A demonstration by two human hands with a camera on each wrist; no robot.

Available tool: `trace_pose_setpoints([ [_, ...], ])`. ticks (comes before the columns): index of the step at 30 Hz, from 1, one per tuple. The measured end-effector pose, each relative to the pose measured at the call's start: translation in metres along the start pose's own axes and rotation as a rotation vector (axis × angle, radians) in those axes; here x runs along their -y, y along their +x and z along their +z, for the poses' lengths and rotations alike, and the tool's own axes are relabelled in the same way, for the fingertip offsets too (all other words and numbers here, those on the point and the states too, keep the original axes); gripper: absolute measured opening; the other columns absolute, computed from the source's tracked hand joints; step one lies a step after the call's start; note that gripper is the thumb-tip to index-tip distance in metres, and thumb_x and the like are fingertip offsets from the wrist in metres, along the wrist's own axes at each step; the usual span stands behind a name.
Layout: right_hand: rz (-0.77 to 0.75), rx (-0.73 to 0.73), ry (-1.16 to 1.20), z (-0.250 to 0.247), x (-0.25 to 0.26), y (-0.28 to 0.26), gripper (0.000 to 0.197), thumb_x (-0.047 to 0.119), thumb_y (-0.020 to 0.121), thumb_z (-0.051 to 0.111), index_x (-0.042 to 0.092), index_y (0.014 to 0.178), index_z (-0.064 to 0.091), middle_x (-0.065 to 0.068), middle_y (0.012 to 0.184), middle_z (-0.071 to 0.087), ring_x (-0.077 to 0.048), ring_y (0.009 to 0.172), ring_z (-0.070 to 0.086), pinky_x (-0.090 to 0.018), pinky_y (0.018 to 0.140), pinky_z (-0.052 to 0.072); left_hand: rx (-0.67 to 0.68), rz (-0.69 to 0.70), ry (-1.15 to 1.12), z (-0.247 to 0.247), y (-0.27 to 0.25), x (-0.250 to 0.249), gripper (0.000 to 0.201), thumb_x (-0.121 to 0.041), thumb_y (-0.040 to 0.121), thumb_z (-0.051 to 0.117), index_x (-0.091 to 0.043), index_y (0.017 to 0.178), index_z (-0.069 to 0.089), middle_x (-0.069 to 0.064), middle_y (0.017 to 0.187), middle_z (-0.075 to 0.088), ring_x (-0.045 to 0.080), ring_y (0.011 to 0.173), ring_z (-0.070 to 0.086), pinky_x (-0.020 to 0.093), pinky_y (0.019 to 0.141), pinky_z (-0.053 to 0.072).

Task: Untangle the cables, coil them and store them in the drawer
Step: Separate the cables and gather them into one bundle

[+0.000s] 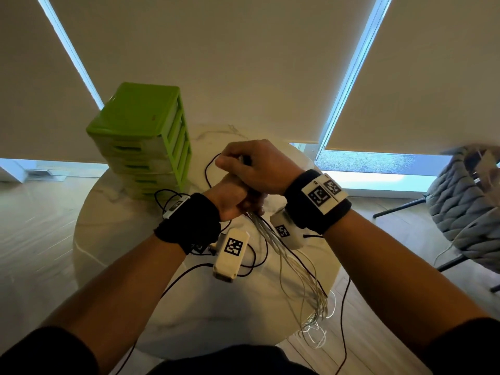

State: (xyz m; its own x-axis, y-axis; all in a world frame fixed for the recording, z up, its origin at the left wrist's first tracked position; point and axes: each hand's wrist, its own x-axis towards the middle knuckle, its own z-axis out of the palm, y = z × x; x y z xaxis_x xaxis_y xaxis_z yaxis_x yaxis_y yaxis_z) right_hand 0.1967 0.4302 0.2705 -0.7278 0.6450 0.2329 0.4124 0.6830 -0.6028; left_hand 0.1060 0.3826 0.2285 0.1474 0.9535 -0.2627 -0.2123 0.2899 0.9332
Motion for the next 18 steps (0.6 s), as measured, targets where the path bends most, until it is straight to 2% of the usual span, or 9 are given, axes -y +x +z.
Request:
trace_pose_setpoints([
  [3,-0.132,0.005,-0.087,0.009,0.004,0.009,0.029,0.038,0.095,0.05,0.014,0.093,0.066,0.0,0.08,0.068,-0.017,0.071,0.061,-0.037,0.069,0.051,-0.06,0.031,-0.007,-0.015,-0.002,0.001,0.024,-0.015,0.104,0.03,-0.006,0.09,0.047,0.009,0.06,0.055,0.02,0.05,0.054,0.036,0.055,0.051],
  [5,-0.163,0.009,-0.118,0.018,0.008,0.016,0.028,0.037,0.097,0.048,0.015,0.09,0.063,0.001,0.074,0.064,-0.017,0.065,0.057,-0.035,0.064,0.048,-0.104,0.052,-0.002,-0.025,-0.005,0.002,0.025,-0.016,0.104,0.032,-0.006,0.09,0.051,0.014,0.066,0.056,0.025,0.055,0.055,0.038,0.056,0.052],
  [7,-0.157,0.018,-0.108,0.028,0.014,0.024,0.03,0.037,0.098,0.047,0.014,0.087,0.062,0.001,0.072,0.062,-0.016,0.064,0.055,-0.031,0.063,0.045,-0.134,0.067,-0.02,-0.036,-0.009,0.004,0.029,-0.015,0.104,0.031,-0.004,0.087,0.052,0.012,0.061,0.057,0.025,0.054,0.056,0.036,0.055,0.051],
  [9,-0.133,0.037,-0.026,0.04,0.02,0.032,0.033,0.039,0.098,0.046,0.013,0.085,0.061,-0.001,0.074,0.063,-0.018,0.068,0.058,-0.034,0.066,0.048,-0.158,0.057,-0.011,-0.05,-0.014,0.009,0.032,-0.011,0.103,0.03,-0.001,0.079,0.05,0.011,0.052,0.052,0.022,0.047,0.053,0.034,0.051,0.05],
  [12,0.054,-0.01,0.352,0.064,0.018,0.039,0.031,0.044,0.099,0.042,0.02,0.098,0.062,0.001,0.092,0.066,-0.016,0.09,0.063,-0.035,0.079,0.052,-0.108,-0.016,-0.054,-0.079,-0.024,0.016,0.032,-0.006,0.1,0.034,-0.009,0.07,0.043,-0.001,0.043,0.034,0.012,0.038,0.035,0.032,0.053,0.043],
  [14,0.249,-0.035,0.564,0.087,0.001,0.041,0.029,0.045,0.099,0.039,0.025,0.104,0.059,0.002,0.098,0.063,-0.016,0.095,0.061,-0.033,0.079,0.049,-0.09,-0.047,-0.136,-0.106,-0.03,0.021,0.025,-0.015,0.098,0.039,-0.014,0.073,0.043,-0.009,0.041,0.024,0.006,0.036,0.022,0.026,0.052,0.041],
  [15,0.332,0.004,0.545,0.1,-0.011,0.041,0.028,0.044,0.099,0.041,0.023,0.103,0.059,0.001,0.097,0.061,-0.017,0.092,0.059,-0.037,0.08,0.048,-0.107,-0.04,-0.173,-0.12,-0.033,0.024,0.02,-0.021,0.097,0.041,-0.014,0.079,0.046,-0.01,0.041,0.022,0.005,0.036,0.02,0.025,0.051,0.04],
  [16,0.399,0.111,0.438,0.113,-0.022,0.041,0.026,0.043,0.098,0.044,0.022,0.103,0.059,0.0,0.097,0.059,-0.02,0.092,0.057,-0.04,0.084,0.048,-0.137,-0.021,-0.199,-0.135,-0.036,0.027,0.02,-0.024,0.097,0.041,-0.012,0.084,0.05,-0.01,0.042,0.023,0.005,0.037,0.02,0.025,0.051,0.038],
  [18,0.452,0.478,0.107,0.142,-0.047,0.033,0.025,0.039,0.097,0.05,0.02,0.111,0.059,0.001,0.108,0.054,-0.022,0.105,0.053,-0.038,0.095,0.043,-0.212,0.004,-0.209,-0.16,-0.041,0.035,0.025,-0.025,0.1,0.038,-0.011,0.09,0.056,-0.01,0.043,0.024,0.004,0.037,0.021,0.027,0.053,0.031],
])
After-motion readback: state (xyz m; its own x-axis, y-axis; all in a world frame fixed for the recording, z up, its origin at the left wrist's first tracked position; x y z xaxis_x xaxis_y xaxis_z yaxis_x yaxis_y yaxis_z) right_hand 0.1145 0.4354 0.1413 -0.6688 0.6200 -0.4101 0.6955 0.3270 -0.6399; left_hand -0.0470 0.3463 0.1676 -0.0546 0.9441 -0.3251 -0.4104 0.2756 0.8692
